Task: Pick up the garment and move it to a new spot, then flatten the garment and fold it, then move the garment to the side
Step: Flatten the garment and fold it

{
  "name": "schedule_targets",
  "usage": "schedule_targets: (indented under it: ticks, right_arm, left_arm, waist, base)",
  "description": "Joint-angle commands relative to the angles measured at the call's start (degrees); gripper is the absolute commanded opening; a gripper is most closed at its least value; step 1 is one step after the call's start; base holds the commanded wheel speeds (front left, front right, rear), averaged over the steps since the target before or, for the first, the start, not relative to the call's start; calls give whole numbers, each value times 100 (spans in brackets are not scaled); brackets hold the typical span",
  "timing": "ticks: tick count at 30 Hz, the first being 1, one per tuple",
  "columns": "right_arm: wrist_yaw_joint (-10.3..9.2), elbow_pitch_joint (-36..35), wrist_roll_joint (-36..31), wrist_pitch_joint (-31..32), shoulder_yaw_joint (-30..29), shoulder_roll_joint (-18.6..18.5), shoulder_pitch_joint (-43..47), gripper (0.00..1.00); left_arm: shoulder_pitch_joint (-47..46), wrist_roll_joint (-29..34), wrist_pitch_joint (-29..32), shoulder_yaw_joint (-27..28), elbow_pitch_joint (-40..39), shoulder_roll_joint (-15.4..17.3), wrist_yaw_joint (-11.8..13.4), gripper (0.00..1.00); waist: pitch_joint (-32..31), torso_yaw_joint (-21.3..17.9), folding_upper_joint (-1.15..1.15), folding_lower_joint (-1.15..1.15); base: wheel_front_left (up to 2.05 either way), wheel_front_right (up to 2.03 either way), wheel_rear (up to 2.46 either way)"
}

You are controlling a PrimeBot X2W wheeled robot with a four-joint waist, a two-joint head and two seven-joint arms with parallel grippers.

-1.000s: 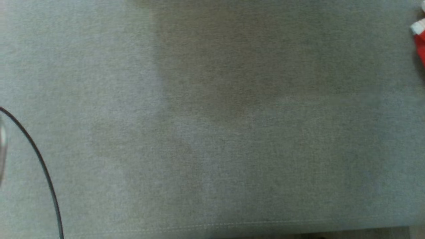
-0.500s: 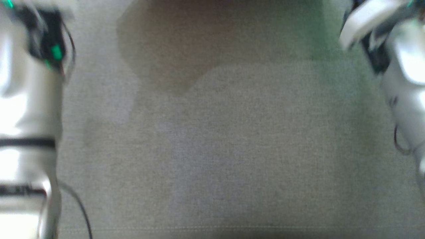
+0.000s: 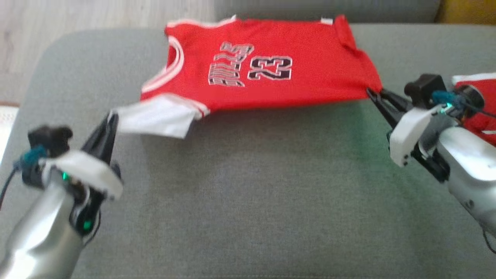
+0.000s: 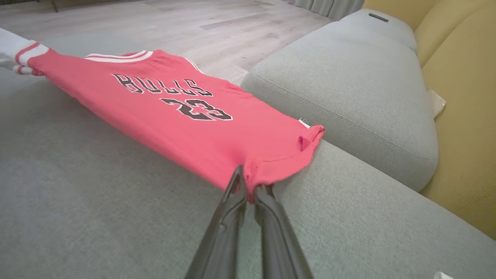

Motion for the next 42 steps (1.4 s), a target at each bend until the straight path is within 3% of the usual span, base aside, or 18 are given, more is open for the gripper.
schedule_targets:
  ticks: [1,6,13,24,34,42]
  right_arm:
    - [-4,-155,127,41,78,-215,94,0]
    - [-4,-534,490,229,730,-678,275,0]
    - [-4,-1245,1028,578,1115,-1230,624,0]
    - [-4,-2756,1505,1410,1221,-2085,1055,0]
    - [-4,-2682,1365,1697,1156,-1983,432,0]
    - [-4,-2356,1331,1924,1178,-1816,18,0]
  left_arm:
    - [-127,-66,-31,142,-232,383,8,0]
    - [424,-401,-25,-56,-683,763,8,0]
    - [1222,-569,154,-180,-1464,1197,23,0]
    - [2055,-705,488,-64,-2874,1745,546,0]
    - [1164,-523,799,-23,-2801,1765,555,0]
    - [188,-355,957,-175,-2019,1608,269,0]
  waist:
    - [-207,-38,0,1]
    - [-482,-53,0,1]
    - [-784,-38,0,1]
    - [-687,-71,0,1]
    - [-60,-159,0,1]
    - [419,-215,0,1]
  base:
    - [0,0,0]
    - [0,0,0]
    - [0,0,0]
    - [0,0,0]
    - [0,0,0]
    - [0,0,0]
